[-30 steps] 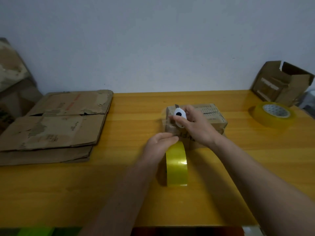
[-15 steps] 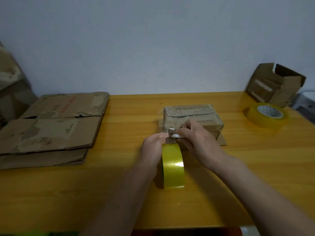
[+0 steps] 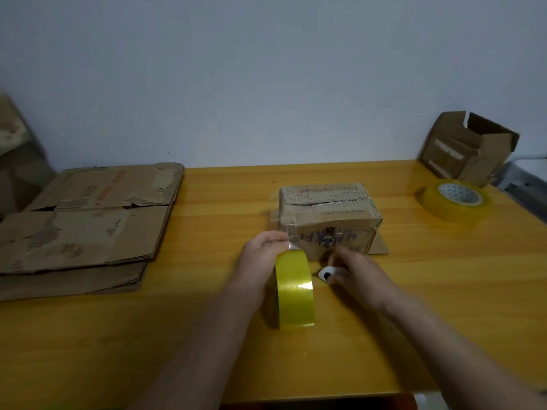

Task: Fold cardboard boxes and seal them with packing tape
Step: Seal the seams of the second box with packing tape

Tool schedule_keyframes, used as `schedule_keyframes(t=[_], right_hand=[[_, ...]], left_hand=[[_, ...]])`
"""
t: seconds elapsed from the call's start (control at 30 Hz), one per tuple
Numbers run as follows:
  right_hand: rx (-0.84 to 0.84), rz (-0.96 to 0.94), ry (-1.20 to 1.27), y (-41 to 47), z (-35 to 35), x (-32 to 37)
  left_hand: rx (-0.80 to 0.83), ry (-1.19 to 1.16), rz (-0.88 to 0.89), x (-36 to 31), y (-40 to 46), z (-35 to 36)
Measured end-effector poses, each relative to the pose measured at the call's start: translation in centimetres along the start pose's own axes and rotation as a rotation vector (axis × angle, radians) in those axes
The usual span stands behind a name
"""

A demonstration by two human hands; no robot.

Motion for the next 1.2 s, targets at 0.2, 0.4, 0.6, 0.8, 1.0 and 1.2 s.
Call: schedule_keyframes(t=[0.2, 0.4, 0.6, 0.8, 1.0, 1.2], right_hand=[[-0.547, -0.414, -0.19, 0.7, -3.7, 4.9], [-0.148, -0.481, -0.415, 5.4, -3.1, 7.2], [-0.129, -0.525, -0.448, 5.5, -3.1, 6.4], [-0.107, -0.498, -0.441, 6.4, -3.3, 6.1], [-0.498, -0.458, 0.246, 3.0, -3.6, 7.2], [-0.116, 0.022, 0.865, -0.7, 0.1, 6.7]], left_hand=[[0.027, -0.031, -0.045, 0.0, 0.2, -0.2], [0.097, -0.017, -0.067, -0.1, 0.6, -0.7], [0.191, 0.0, -0.062, -0.7, 0.5, -1.0], [0.335, 0.03, -0.084, -1.3, -0.4, -1.3], [0.175, -0.022, 0.079, -0.9, -1.5, -1.4], [0.117, -0.039, 0.159, -0.8, -2.9, -0.9]])
Point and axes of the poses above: each hand's wrist, its own y-axis towards the middle knuckle, its own z-axis out of the palm, x = y × z, the point moved 2 cm from there along y, towards the middle knuckle
